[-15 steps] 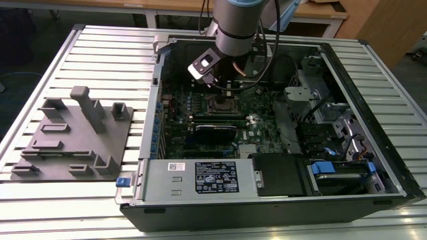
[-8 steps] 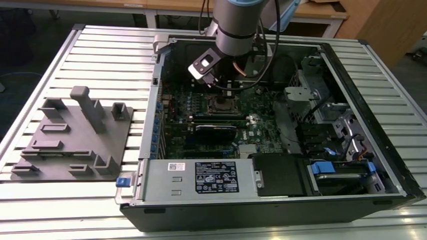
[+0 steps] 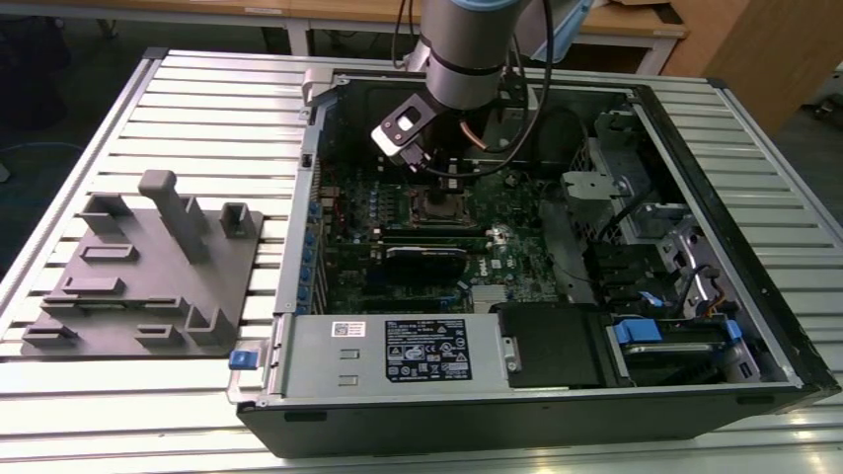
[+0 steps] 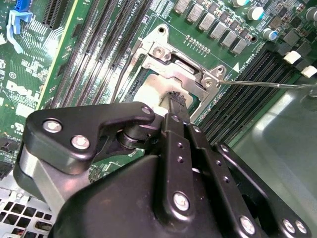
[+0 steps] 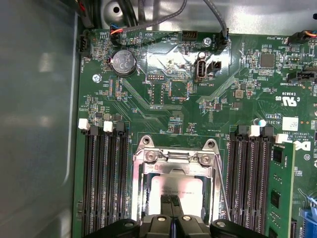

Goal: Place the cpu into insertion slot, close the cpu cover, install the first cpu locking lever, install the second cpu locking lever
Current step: 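Install the first cpu locking lever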

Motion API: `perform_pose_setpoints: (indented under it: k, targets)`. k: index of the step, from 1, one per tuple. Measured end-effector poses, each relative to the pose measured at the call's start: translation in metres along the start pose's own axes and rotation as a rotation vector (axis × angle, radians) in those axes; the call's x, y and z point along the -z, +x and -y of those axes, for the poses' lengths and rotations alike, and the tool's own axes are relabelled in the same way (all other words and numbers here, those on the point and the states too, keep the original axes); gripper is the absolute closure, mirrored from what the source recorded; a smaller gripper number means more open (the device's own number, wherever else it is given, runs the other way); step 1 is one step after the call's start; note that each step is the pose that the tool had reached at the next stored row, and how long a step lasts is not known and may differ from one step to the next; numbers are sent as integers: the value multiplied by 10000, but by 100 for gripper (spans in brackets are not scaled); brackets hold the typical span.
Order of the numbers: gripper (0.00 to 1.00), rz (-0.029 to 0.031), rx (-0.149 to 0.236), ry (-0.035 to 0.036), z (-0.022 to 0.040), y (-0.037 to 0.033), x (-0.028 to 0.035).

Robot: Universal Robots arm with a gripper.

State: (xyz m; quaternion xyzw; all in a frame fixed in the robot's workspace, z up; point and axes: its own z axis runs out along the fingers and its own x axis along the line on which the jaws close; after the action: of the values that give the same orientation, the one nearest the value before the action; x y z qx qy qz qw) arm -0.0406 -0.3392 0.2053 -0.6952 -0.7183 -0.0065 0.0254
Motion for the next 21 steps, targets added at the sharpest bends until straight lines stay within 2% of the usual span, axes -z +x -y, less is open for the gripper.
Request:
perform_pose_setpoints:
  k: [12,21]
  targets:
    - [89,-1,0,0,1,2,45]
    - [89,0,0,0,3,5,115]
